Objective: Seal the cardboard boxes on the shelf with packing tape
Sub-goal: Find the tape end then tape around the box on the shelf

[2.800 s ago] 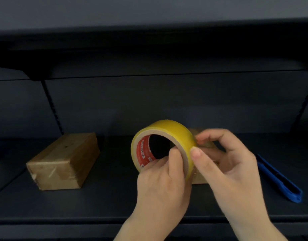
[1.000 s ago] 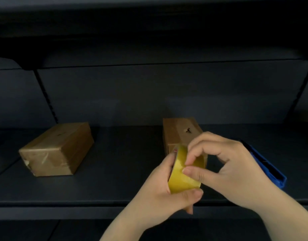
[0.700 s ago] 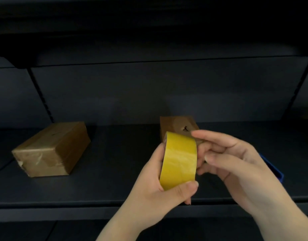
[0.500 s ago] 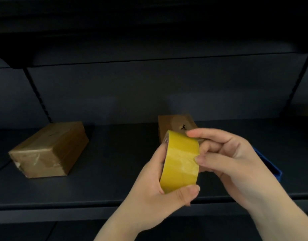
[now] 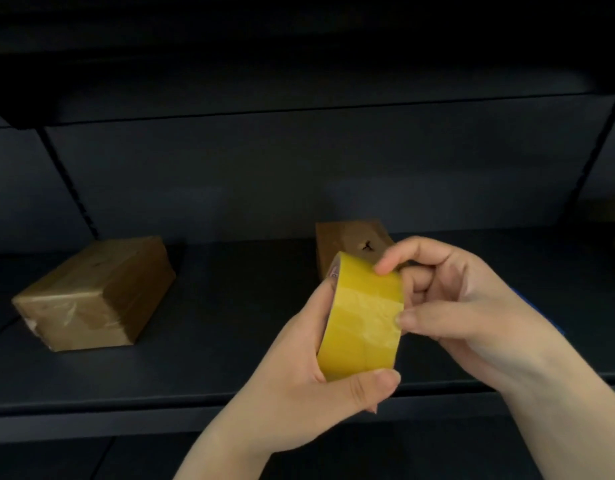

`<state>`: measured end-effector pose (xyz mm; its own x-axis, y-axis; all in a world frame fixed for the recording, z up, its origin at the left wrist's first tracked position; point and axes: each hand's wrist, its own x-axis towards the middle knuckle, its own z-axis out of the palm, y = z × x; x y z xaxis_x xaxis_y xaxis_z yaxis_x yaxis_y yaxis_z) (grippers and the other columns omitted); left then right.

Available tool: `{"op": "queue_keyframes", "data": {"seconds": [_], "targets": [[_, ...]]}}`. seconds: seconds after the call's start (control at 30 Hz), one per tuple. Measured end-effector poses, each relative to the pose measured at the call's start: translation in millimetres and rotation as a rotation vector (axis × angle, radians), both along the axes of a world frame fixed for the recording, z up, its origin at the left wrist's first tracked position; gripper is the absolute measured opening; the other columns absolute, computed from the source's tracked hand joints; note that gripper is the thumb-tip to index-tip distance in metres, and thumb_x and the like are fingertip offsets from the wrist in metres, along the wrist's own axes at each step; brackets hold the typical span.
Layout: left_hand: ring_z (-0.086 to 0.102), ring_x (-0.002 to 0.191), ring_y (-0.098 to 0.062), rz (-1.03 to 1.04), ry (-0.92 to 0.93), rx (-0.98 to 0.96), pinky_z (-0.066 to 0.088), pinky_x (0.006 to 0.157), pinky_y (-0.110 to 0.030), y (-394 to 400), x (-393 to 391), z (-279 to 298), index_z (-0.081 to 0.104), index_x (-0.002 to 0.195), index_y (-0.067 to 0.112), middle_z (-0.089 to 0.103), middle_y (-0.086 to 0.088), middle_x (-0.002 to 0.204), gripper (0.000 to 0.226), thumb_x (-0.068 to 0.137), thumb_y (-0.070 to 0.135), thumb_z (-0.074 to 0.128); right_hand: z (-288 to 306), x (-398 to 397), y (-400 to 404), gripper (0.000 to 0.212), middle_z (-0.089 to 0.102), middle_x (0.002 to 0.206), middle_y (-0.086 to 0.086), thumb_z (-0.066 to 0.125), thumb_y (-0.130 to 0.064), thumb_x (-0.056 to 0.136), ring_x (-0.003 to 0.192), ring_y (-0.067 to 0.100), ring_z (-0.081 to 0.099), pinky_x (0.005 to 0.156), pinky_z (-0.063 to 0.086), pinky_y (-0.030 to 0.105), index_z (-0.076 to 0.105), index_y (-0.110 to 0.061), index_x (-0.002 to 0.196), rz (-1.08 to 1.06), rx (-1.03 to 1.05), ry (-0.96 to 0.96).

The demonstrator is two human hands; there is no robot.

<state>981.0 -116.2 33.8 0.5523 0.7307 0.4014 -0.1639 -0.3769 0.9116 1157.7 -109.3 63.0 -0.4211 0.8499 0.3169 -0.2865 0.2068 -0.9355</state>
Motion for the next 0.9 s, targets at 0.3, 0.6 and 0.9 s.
{"op": "queue_keyframes", "data": {"seconds": [0.3,0.6,0.9], "targets": [[0.061,0.062,-0.009,-0.002,-0.045,-0.017,0.05,0.057,-0.027,1.4,-0.4,2.1,0.048,0.122,0.032,0.066,0.003,0.082,0.054,0.075,0.016,0.069,0.4,-1.3,2.9,0.034,0.06,0.062,0.008,0.072,-0.005,0.053,0.057,0.015,0.062,0.056,0.052,0.026,0.072,-0.018,0.084,0.045,-0.021,0.017],[0.064,0.069,-0.004,-0.017,-0.01,0.037,0.051,0.061,-0.021,-0.8,-2.8,8.4,0.046,0.122,0.035,0.066,0.014,0.088,0.054,0.076,0.015,0.067,5.0,-1.8,4.6,0.032,0.059,0.058,0.006,0.071,-0.001,0.053,0.053,0.012,0.059,0.053,0.051,0.022,0.07,-0.018,0.08,0.072,0.024,0.006],[0.064,0.072,-0.003,0.06,0.038,0.038,0.05,0.063,-0.018,3.1,-0.8,5.4,0.048,0.116,0.037,0.066,0.016,0.084,0.051,0.072,0.022,0.07,-0.7,-4.5,8.5,0.035,0.05,0.061,0.006,0.072,-0.006,0.051,0.054,0.011,0.049,0.051,0.045,0.023,0.067,-0.024,0.08,-0.04,0.053,-0.07]]}}
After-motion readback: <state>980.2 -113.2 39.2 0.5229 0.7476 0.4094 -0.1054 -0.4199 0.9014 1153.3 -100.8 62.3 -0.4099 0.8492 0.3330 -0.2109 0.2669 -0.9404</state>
